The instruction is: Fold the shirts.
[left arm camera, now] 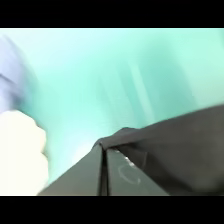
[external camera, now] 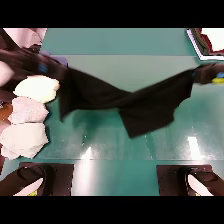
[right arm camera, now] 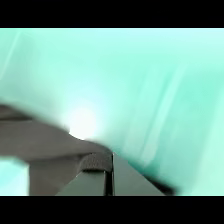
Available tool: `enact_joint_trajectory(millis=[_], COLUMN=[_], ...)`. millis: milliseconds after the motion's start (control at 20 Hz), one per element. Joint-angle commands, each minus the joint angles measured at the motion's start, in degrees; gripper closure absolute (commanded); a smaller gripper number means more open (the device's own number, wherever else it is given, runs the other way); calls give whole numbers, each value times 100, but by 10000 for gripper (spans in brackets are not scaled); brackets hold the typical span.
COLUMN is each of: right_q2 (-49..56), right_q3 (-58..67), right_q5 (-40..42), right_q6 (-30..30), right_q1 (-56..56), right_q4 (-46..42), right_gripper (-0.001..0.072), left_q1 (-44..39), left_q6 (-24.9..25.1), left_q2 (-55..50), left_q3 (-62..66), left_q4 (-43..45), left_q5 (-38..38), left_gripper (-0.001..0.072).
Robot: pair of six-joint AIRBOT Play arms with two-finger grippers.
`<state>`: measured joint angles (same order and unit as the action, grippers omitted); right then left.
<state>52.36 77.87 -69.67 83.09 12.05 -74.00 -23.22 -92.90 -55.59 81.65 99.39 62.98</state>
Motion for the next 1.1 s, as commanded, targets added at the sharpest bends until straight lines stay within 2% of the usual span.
enact_joint_trajectory(millis=[0,400,650,750,850,950,1050], right_q2=[-4,-4,-4,-7,105,540,1097], right_q3=[1320,3418,4334,4127,3567,3126,2656], right_q5=[9,-352,-817,-981,-1123,-1567,-1928], right_q6=[0,-96,-98,26,98,221,216], right_q1=[-2,-2,-2,-2,-2,-2,-2], right_q4=[-518,-726,-1019,-1008,-951,-898,-811], right_gripper=[698,698,699,700,700,700,700], left_q1=[380,380,380,380,380,380,380], left_q6=[208,249,249,249,249,247,223], left_q2=[723,1091,1108,1106,1080,1071,1071], left_q3=[1071,2859,3689,3392,2557,1377,-131], left_q4=[116,-184,-1325,-1814,-1744,-1528,-1283], left_q5=[227,634,1095,1655,2076,1849,1263], left_gripper=[682,682,682,682,682,683,683])
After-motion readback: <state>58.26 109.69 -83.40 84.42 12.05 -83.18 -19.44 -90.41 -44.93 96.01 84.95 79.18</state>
